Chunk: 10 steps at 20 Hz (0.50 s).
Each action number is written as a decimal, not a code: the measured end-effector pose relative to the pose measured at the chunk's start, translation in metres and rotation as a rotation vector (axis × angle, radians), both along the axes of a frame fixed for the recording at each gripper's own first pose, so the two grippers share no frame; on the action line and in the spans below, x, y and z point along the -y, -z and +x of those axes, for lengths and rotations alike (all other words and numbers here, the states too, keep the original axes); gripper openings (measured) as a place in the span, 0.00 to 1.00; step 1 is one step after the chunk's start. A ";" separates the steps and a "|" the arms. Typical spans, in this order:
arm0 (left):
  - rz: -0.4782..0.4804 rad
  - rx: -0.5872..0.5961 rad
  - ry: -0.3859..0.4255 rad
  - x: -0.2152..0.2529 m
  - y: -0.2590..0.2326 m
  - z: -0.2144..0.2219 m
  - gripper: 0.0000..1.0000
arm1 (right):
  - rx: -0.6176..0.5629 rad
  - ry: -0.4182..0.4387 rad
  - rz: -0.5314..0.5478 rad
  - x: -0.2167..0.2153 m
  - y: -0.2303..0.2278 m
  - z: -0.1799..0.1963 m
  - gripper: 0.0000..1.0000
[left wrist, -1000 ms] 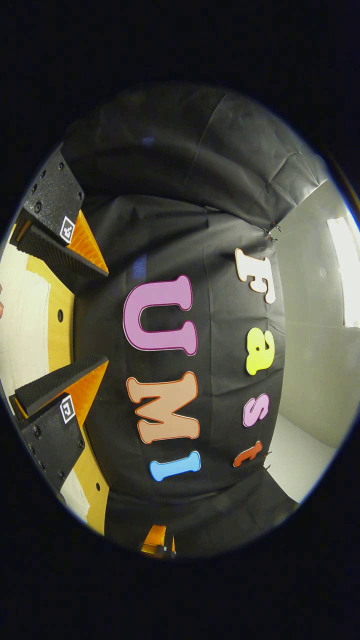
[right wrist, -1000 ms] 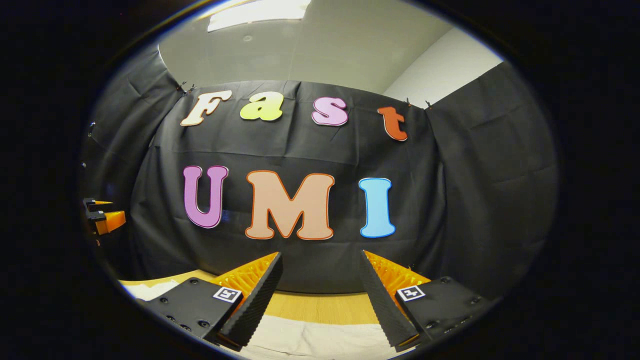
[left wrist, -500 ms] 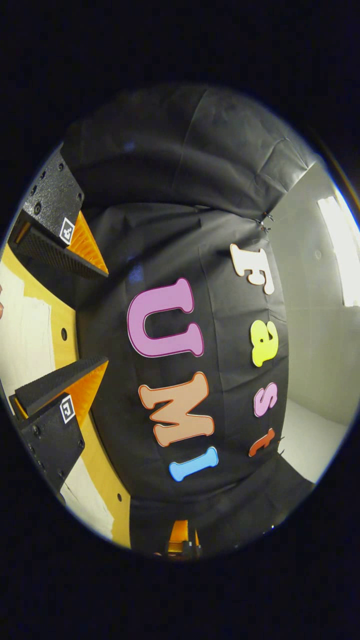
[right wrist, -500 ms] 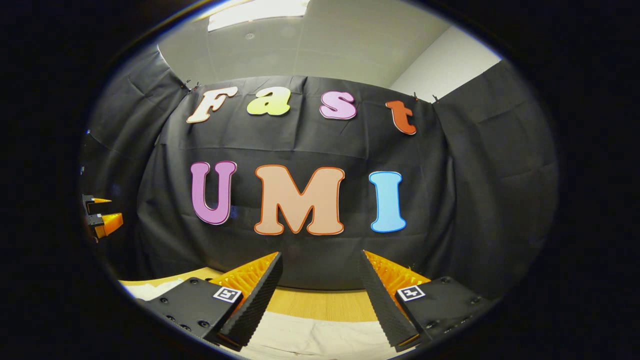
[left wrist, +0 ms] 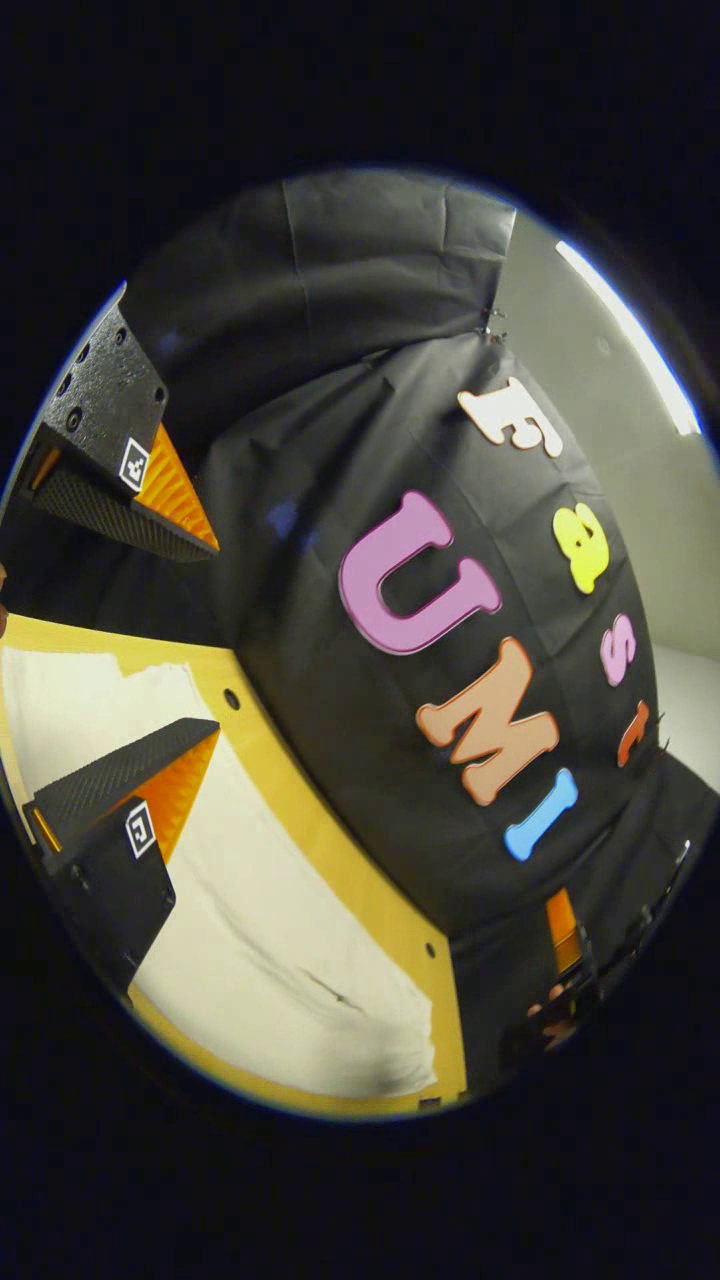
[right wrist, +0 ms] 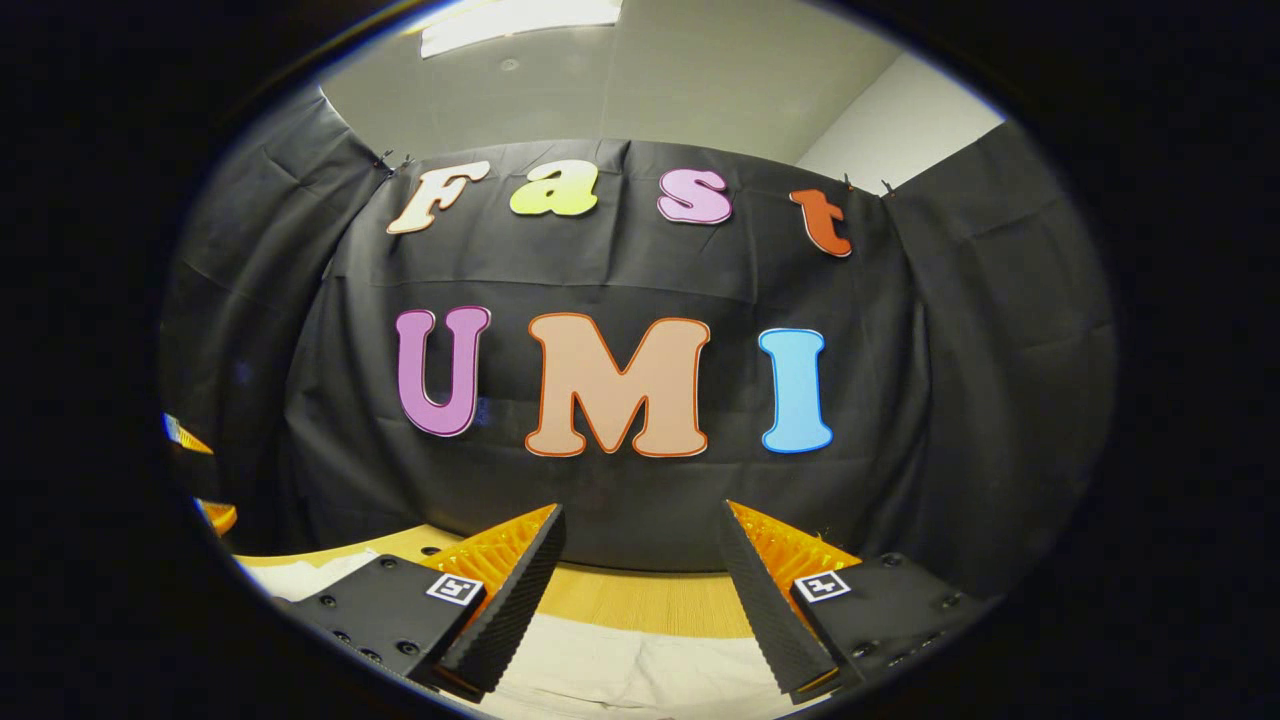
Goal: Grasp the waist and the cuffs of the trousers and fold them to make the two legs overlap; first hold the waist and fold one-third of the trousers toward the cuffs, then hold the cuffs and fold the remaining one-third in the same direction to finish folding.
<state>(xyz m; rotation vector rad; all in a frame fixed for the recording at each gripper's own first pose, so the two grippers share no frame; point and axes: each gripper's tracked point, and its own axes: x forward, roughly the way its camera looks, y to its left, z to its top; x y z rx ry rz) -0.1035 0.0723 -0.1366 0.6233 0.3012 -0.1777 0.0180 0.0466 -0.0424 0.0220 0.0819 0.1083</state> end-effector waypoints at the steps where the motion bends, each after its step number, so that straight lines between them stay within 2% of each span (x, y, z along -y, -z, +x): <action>1: 0.032 -0.031 0.015 -0.001 0.011 -0.006 0.96 | -0.001 -0.002 -0.003 0.000 0.002 -0.001 0.97; 5: 0.168 -0.180 0.101 -0.009 0.069 -0.040 0.96 | -0.028 -0.003 -0.004 0.002 0.014 -0.001 0.97; 7: 0.247 -0.258 0.179 -0.008 0.096 -0.058 0.96 | -0.039 0.001 -0.005 0.008 0.020 -0.003 0.97; 10: 0.296 -0.348 0.240 -0.011 0.126 -0.073 0.97 | -0.062 0.009 -0.033 0.020 0.032 -0.007 0.97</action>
